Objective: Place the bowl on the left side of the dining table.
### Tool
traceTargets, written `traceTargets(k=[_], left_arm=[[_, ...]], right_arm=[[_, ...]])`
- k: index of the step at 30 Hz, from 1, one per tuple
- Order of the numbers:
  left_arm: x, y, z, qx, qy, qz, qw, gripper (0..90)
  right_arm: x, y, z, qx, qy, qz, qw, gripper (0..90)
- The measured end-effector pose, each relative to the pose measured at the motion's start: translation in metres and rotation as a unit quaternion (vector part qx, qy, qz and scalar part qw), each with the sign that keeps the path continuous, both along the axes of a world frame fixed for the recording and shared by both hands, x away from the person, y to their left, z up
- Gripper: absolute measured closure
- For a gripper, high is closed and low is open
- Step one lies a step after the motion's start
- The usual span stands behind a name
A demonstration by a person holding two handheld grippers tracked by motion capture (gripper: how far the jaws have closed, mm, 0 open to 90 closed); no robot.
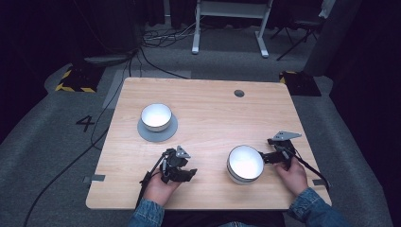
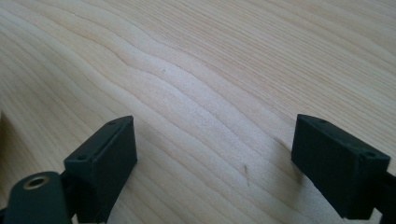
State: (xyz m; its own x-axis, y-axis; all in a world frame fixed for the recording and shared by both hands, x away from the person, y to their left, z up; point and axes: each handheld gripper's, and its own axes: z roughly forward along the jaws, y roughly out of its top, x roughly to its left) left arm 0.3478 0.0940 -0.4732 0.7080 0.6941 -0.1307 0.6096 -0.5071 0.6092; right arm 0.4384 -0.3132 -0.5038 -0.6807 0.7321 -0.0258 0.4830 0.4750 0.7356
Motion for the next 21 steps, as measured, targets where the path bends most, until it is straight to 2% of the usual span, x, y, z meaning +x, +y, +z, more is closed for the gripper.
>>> traceTargets(k=[2,3,7,8,10,11,12,13,14,15,21], left_arm=[[0.0,-0.002,-0.003,0.004,-0.008,0.005,0.9999,47.9],[0.0,-0.003,-0.004,0.007,-0.01,-0.001,0.9999,47.9],[-0.001,-0.009,-0.011,0.015,-0.002,-0.008,0.9999,47.5],[0.0,-0.009,-0.012,0.019,-0.009,-0.012,0.9997,47.2],[-0.002,-0.01,-0.014,0.014,-0.02,-0.008,0.9997,45.1],[-0.002,-0.011,-0.016,0.005,-0.026,-0.009,0.9996,44.3],[-0.003,-0.011,-0.019,0.0,-0.043,-0.007,0.9991,42.0],[-0.007,-0.013,-0.023,-0.006,-0.048,0.0,0.9989,39.3],[-0.008,-0.015,-0.028,-0.008,-0.076,-0.007,0.9971,37.0],[-0.008,-0.017,-0.028,-0.004,-0.082,-0.01,0.9966,36.4],[-0.007,-0.022,-0.028,-0.004,-0.08,-0.011,0.9968,33.8]], right_arm=[[0.0,0.0,0.0,0.0,0.0,0.0,1.0,14.2],[0.0,0.0,0.0,0.0,0.0,0.0,1.0,14.2],[0.0,0.0,0.0,0.0,0.0,0.0,1.0,14.2],[0.0,0.0,0.0,0.0,0.0,0.0,1.0,14.2],[0.0,0.0,0.0,0.0,0.0,0.0,1.0,14.2],[0.0,0.0,0.0,0.0,0.0,0.0,1.0,14.2],[0.0,0.0,0.0,0.0,0.001,-0.001,1.0,14.3],[0.0,0.0,0.0,0.0,0.001,-0.001,1.0,14.3],[0.0,0.0,0.0,0.0,0.001,-0.001,1.0,14.3],[0.0,0.0,0.0,0.0,0.001,-0.001,1.0,14.3],[0.0,0.0,0.0,0.0,0.001,-0.001,1.0,14.3]])
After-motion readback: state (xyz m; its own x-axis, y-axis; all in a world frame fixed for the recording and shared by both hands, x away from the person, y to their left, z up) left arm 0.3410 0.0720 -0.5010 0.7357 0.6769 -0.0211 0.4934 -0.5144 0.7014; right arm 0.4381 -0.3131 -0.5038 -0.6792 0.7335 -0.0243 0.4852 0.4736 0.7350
